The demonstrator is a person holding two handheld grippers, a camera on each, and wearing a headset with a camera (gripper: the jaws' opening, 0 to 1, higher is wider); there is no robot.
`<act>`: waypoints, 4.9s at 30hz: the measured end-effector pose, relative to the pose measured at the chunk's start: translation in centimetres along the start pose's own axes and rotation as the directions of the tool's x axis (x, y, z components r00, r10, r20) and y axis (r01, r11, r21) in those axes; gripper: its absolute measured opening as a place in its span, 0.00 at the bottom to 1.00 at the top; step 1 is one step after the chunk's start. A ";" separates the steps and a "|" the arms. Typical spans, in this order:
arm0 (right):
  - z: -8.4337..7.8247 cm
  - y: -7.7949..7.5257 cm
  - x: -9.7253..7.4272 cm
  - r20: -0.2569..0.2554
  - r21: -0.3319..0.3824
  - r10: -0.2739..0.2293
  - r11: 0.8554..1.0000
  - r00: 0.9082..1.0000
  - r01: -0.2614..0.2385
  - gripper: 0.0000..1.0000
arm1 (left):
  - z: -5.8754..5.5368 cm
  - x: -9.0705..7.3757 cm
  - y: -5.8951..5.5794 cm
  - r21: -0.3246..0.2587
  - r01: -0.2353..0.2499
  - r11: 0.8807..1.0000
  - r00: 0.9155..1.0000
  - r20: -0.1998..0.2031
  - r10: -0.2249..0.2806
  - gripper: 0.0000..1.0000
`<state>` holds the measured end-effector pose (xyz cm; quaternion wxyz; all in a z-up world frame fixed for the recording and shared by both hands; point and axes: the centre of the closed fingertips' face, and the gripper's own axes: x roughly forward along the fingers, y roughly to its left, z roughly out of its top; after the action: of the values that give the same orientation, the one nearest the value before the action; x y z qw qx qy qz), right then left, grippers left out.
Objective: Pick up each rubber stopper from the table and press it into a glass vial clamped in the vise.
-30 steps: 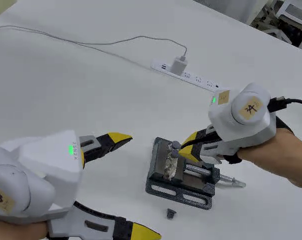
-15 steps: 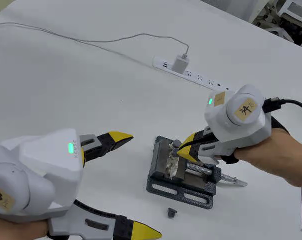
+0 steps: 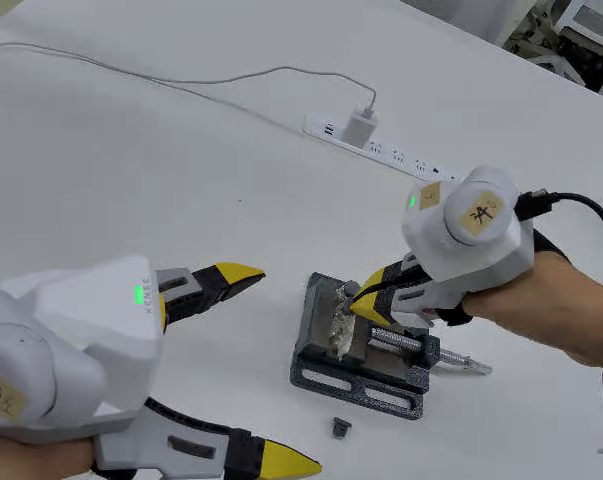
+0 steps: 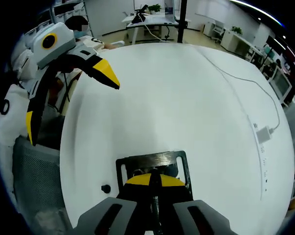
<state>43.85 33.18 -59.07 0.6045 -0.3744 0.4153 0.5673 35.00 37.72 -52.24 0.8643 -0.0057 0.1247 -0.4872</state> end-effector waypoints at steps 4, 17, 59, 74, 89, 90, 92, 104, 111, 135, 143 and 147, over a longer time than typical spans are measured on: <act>0.0 0.0 0.0 -0.005 0.007 0.008 1.000 1.000 -0.008 0.00 | 0.1 0.0 0.1 -0.002 -0.001 1.000 1.000 0.004 0.001 0.92; -0.1 0.1 0.2 -0.056 -0.013 0.019 1.000 0.998 -0.020 0.00 | 0.2 0.2 0.4 0.001 0.000 1.000 1.000 0.012 0.000 0.92; -0.1 0.2 0.8 -0.163 -0.014 0.065 0.998 0.984 -0.068 0.00 | 0.2 0.4 1.3 -0.002 -0.014 1.000 1.000 0.022 0.014 0.92; -0.1 0.1 0.6 -0.170 -0.047 0.032 0.998 0.985 -0.041 0.00 | -0.3 0.5 0.4 0.013 0.003 1.000 1.000 -0.015 -0.002 0.93; -0.2 0.0 0.2 0.011 0.002 -0.037 0.999 0.999 0.037 0.00 | -0.4 -0.3 -0.4 0.040 0.008 0.999 0.997 -0.071 -0.005 0.94; -0.2 0.0 0.2 0.018 0.007 -0.039 0.999 0.999 0.039 0.00 | -0.4 -0.3 -0.4 0.042 0.006 0.999 0.997 -0.072 -0.003 0.94; -0.2 0.0 0.1 0.034 0.021 -0.042 0.999 0.999 0.041 0.00 | -0.3 -0.4 -0.4 0.045 0.003 0.999 0.997 -0.073 0.000 0.93; -0.2 -0.5 0.0 0.086 0.075 -0.060 0.996 0.995 0.053 0.02 | 0.2 -0.8 -0.5 0.051 -0.007 0.999 0.997 -0.076 0.011 0.93; -0.5 -0.2 -0.7 0.109 0.087 -0.074 0.994 0.991 0.064 0.03 | 0.3 -0.8 -0.5 0.058 -0.005 0.998 0.997 -0.082 0.010 0.93; -2.7 0.2 -5.7 0.258 0.211 -0.208 0.965 0.944 0.155 0.22 | 1.1 -0.5 -1.4 0.089 0.012 0.996 0.994 -0.105 -0.003 0.92; -4.0 0.7 -7.1 0.300 0.255 -0.248 0.951 0.921 0.173 0.33 | 1.2 -0.4 -1.6 0.098 0.016 0.995 0.994 -0.114 -0.005 0.93; -4.6 1.2 -7.5 0.324 0.270 -0.261 0.947 0.909 0.176 0.38 | 1.2 -0.4 -1.6 0.104 0.019 0.994 0.993 -0.120 -0.006 0.93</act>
<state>42.21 26.15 -53.80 0.7695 -0.2360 0.3186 0.5007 33.69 37.06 -50.83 0.8513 0.0680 0.1507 -0.4980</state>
